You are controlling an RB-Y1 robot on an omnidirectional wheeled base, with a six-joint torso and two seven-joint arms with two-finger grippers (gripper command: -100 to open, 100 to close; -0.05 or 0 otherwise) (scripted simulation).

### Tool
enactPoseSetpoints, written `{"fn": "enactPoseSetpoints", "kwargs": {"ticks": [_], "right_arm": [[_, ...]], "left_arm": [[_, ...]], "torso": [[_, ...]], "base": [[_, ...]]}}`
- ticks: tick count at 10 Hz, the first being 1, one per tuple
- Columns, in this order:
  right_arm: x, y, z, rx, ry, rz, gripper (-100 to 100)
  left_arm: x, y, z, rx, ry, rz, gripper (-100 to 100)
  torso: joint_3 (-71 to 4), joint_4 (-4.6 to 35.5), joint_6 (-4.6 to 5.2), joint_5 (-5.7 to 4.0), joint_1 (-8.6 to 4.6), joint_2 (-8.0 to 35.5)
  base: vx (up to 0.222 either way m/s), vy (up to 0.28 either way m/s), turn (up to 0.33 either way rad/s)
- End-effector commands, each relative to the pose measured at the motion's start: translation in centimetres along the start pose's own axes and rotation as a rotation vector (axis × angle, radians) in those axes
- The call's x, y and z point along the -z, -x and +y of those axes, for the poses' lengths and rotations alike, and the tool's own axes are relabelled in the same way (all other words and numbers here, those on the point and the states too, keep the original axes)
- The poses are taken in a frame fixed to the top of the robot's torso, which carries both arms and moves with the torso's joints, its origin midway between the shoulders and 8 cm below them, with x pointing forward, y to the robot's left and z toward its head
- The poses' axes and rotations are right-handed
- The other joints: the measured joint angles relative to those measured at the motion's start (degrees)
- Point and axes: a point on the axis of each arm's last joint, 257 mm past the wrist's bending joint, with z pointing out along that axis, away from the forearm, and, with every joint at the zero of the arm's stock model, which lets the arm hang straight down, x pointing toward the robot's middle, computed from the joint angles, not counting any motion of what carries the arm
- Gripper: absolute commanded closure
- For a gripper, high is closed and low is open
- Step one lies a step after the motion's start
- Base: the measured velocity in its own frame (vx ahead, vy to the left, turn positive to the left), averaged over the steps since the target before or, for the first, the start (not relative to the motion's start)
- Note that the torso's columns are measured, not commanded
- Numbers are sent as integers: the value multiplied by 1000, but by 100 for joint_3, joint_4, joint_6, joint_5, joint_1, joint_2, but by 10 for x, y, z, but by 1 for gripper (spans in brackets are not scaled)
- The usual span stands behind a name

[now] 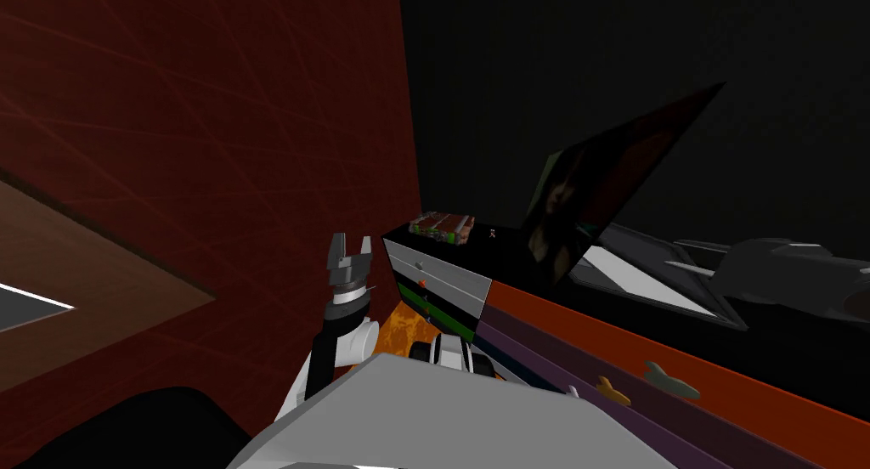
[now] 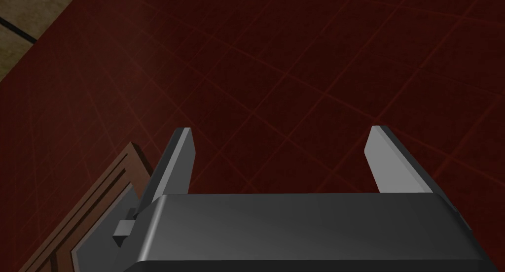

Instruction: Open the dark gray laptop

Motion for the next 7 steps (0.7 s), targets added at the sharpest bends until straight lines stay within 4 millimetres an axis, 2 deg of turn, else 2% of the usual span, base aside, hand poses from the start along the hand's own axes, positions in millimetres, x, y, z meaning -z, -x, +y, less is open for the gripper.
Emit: {"fn": "enactPoseSetpoints", "kwargs": {"ticks": [1, 2, 6, 7], "right_arm": [[0, 2, 16, 115, 37, 8, 100], [-1, 3, 11, 86, 28, 5, 100], [4, -6, 46, 249, 74, 41, 100], [3, -3, 29, 222, 67, 25, -100]], "left_arm": [[0, 0, 0, 0, 0, 0, 0], [0, 0, 0, 0, 0, 0, 0], [0, 0, 0, 0, 0, 0, 0], [0, 0, 0, 0, 0, 0, 0]], "torso": [[-3, 0, -4, 6, 14, -4], [-8, -2, -8, 14, 30, -11], [-18, -4, -18, 28, 55, -22], [-19, -3, -18, 30, 54, -22]], "base": [[32, 67, -52], [13, 34, -18], [24, 49, -42], [25, 30, -95]]}}
